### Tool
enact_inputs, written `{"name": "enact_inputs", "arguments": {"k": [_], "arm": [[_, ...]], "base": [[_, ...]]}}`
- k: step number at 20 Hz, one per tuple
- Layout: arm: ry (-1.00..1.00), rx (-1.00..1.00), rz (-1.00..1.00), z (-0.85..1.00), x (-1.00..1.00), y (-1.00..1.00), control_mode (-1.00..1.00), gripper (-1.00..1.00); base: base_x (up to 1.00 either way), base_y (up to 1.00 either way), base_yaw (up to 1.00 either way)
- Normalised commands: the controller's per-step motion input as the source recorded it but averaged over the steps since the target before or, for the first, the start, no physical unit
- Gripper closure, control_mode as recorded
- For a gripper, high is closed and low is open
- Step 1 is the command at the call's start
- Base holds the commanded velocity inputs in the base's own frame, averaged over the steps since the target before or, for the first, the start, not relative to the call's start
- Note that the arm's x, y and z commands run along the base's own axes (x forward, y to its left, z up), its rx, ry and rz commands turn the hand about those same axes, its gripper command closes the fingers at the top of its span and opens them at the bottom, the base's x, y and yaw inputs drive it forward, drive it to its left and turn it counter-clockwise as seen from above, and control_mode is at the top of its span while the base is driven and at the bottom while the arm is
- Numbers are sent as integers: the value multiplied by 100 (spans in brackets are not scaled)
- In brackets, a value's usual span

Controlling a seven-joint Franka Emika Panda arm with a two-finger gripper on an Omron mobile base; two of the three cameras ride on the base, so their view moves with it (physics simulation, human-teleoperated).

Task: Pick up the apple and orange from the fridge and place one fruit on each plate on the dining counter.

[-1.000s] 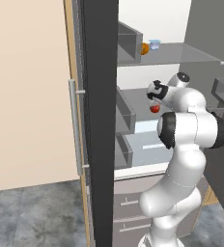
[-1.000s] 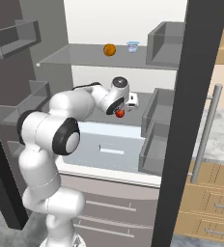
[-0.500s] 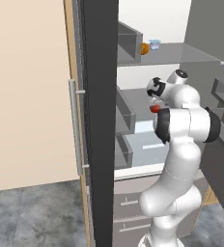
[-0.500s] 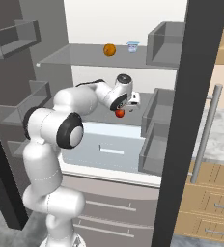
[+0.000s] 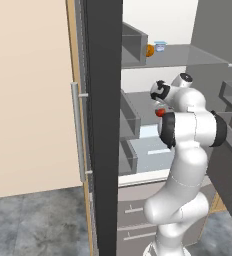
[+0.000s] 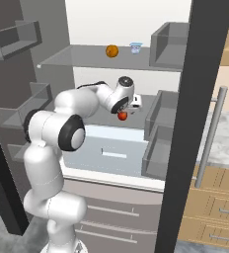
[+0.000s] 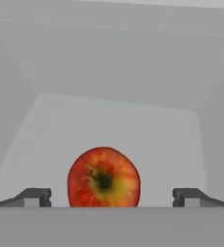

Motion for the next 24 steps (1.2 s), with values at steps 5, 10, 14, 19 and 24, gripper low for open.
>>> {"name": "enact_inputs", "arguments": {"k": [5,10,14,19,24], "arm": [[-9,0,0,-13,4,9,-100,-100],[0,0,0,-26,2,0,-100,-100],[0,0,0,-12,9,0,-100,-100],[0,0,0,0,31,0,-100,-100],[3,0,0,-7,10,0,-100,-100]], "base": [[0,0,0],[0,0,0],[0,0,0],[0,0,0],[0,0,0]]}}
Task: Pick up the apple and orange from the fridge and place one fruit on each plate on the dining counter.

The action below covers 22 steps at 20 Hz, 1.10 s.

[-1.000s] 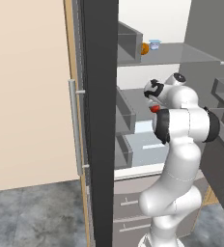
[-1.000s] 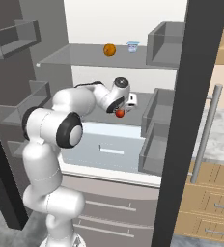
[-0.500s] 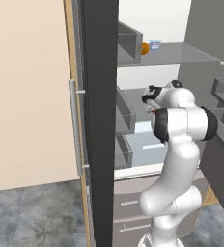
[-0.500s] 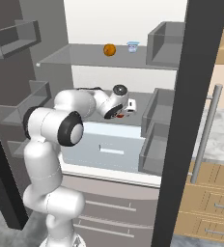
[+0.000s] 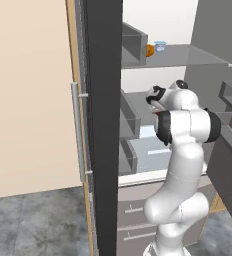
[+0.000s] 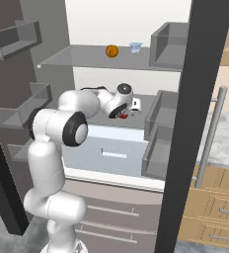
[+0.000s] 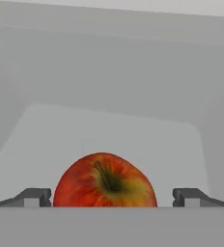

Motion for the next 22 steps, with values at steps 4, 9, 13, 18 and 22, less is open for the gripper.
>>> {"name": "enact_inputs", "arguments": {"k": [4,9,13,18,22], "arm": [[7,0,0,-33,0,0,-100,-100],[3,1,0,-18,0,0,-100,-100],[1,0,0,-18,0,0,-100,100],[1,0,0,-10,0,0,-100,100],[1,0,0,-4,-2,0,-100,100]], "base": [[0,0,0],[0,0,0],[0,0,0],[0,0,0],[0,0,0]]}}
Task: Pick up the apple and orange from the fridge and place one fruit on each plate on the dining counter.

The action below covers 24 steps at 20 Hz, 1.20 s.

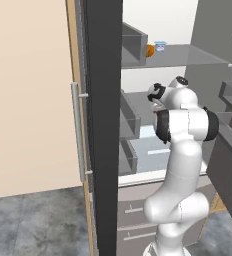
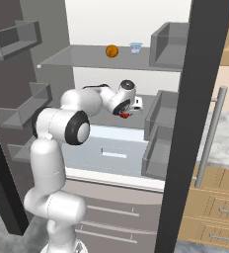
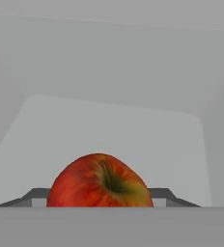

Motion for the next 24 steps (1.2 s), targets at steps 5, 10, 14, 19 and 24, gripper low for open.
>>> {"name": "enact_inputs", "arguments": {"k": [5,10,14,19,24], "arm": [[0,0,0,-2,-62,0,-100,100],[-5,0,-1,13,-100,2,-100,100],[-1,0,-3,34,-100,0,-100,100],[1,0,-7,52,-100,5,-100,100],[1,0,-13,51,-100,12,-100,100]], "base": [[0,0,0],[0,0,0],[0,0,0],[0,0,0],[0,0,0]]}}
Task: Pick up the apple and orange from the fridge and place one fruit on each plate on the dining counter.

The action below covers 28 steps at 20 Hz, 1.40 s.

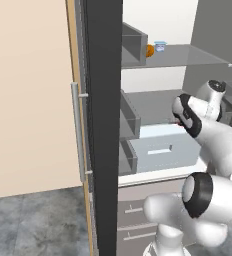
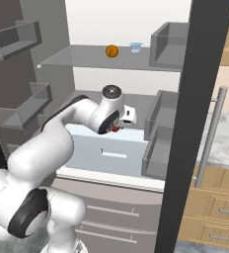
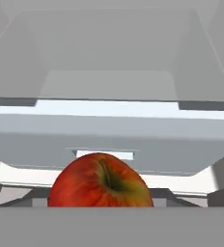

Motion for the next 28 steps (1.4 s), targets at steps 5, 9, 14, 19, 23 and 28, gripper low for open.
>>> {"name": "enact_inputs", "arguments": {"k": [5,9,14,19,23,28], "arm": [[0,0,-16,37,-100,15,-100,100],[-1,0,-4,50,-100,29,-100,100],[-7,0,0,54,-100,19,-100,100],[-3,0,1,50,-99,27,-100,100],[0,0,0,14,-65,42,-100,100],[0,0,0,0,-27,14,-100,100]], "base": [[0,0,0],[0,0,0],[0,0,0],[0,0,0],[0,0,0],[0,0,0]]}}
